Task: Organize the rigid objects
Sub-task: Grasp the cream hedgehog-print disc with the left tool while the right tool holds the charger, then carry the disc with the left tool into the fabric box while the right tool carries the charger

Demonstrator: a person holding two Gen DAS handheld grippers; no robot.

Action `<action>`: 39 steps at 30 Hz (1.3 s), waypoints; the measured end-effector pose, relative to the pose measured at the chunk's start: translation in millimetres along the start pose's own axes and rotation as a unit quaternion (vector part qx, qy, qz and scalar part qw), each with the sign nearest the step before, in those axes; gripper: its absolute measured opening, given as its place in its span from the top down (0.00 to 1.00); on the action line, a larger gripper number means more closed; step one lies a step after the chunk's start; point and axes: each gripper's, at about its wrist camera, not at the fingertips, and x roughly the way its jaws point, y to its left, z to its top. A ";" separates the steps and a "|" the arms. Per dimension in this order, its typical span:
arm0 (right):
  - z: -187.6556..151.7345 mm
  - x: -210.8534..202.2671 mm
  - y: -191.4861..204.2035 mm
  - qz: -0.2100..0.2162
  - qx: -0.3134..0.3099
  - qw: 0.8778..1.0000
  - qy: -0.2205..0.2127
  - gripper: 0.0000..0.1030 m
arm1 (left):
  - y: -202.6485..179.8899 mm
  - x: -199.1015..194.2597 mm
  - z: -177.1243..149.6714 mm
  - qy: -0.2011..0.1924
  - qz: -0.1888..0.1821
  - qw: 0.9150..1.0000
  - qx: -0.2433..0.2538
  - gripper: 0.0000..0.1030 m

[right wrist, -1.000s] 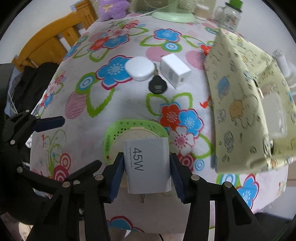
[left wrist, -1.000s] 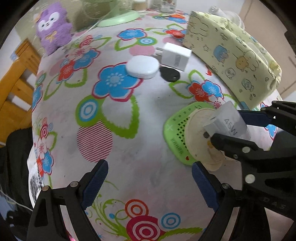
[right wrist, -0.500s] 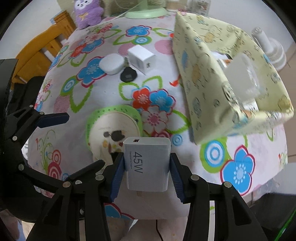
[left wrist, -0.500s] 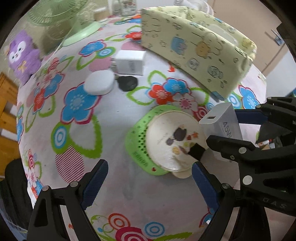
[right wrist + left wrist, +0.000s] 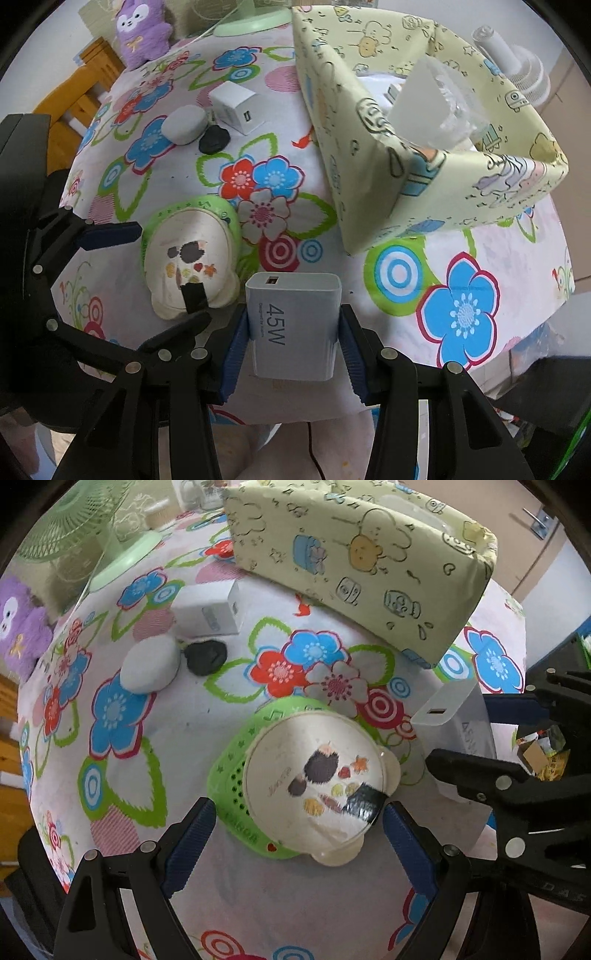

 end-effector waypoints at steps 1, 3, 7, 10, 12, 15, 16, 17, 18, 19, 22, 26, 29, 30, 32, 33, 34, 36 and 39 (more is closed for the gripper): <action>0.0 0.2 -1.4 0.001 0.003 1.000 0.000 0.51 | -1.3 0.2 1.1 -0.001 0.003 1.000 0.004 0.10; 0.4 0.3 -3.9 0.003 0.008 1.000 0.001 0.51 | -2.5 2.2 3.9 0.001 0.005 1.000 0.010 0.11; 3.4 1.4 -4.9 0.003 0.011 1.000 0.002 0.51 | -6.9 3.7 12.8 -0.003 0.018 1.000 0.021 0.23; 6.3 2.4 -7.8 0.005 0.014 1.000 0.003 0.51 | -8.9 3.8 19.7 -0.002 0.016 1.000 0.019 0.25; 8.6 2.8 -8.6 0.005 0.013 1.000 0.003 0.51 | -7.2 2.6 21.2 -0.003 0.010 1.000 0.012 0.25; 10.6 2.3 -9.1 0.005 0.011 1.000 0.002 0.51 | -0.9 2.2 21.0 -0.005 0.008 1.000 -0.001 0.25; 11.7 2.4 -8.3 0.005 0.010 1.000 0.002 0.51 | 3.7 2.5 21.5 -0.005 0.008 1.000 -0.005 0.25; 12.6 2.3 -7.7 0.005 0.008 1.000 0.002 0.51 | 6.7 1.2 19.1 -0.005 0.007 1.000 -0.010 0.25; 13.0 2.1 -7.3 0.005 0.007 1.000 0.002 0.51 | 8.9 -0.5 15.4 -0.005 0.005 1.000 -0.015 0.25; 13.5 2.2 -7.0 0.005 0.006 1.000 0.002 0.51 | 12.7 -1.5 12.9 -0.006 0.004 1.000 -0.019 0.25; 15.4 2.5 -4.5 0.004 0.002 1.000 0.002 0.51 | 21.2 -4.9 8.4 -0.009 0.008 0.999 -0.033 0.26; 18.5 2.0 0.6 0.005 -0.002 1.000 0.000 0.51 | 34.2 -7.1 7.8 -0.015 0.012 0.998 -0.051 0.25; 18.7 1.2 7.0 0.005 -0.010 1.000 -0.001 0.51 | 44.6 -8.9 5.9 -0.021 0.009 0.997 -0.072 0.26; 18.3 0.9 9.2 0.007 -0.013 1.000 0.000 0.51 | 46.8 -9.8 5.4 -0.023 0.010 0.997 -0.076 0.25; 17.4 0.3 12.1 0.009 -0.016 1.000 -0.001 0.51 | 49.8 -11.7 4.6 -0.025 0.016 0.996 -0.080 0.25; 17.4 -0.1 14.2 0.011 -0.018 1.000 -0.001 0.51 | 50.9 -12.8 3.4 -0.026 0.018 0.996 -0.084 0.26; 18.2 -0.7 16.7 0.012 -0.022 1.000 -0.001 0.51 | 49.0 -14.3 1.6 -0.027 0.020 0.996 -0.088 0.25; 19.6 -2.1 20.4 0.014 -0.027 1.000 -0.004 0.51 | 52.1 -17.0 -1.6 -0.028 0.020 0.994 -0.099 0.26; 23.8 -5.3 26.8 0.017 -0.034 0.999 -0.009 0.51 | 56.6 -22.0 -7.1 -0.030 0.021 0.993 -0.113 0.26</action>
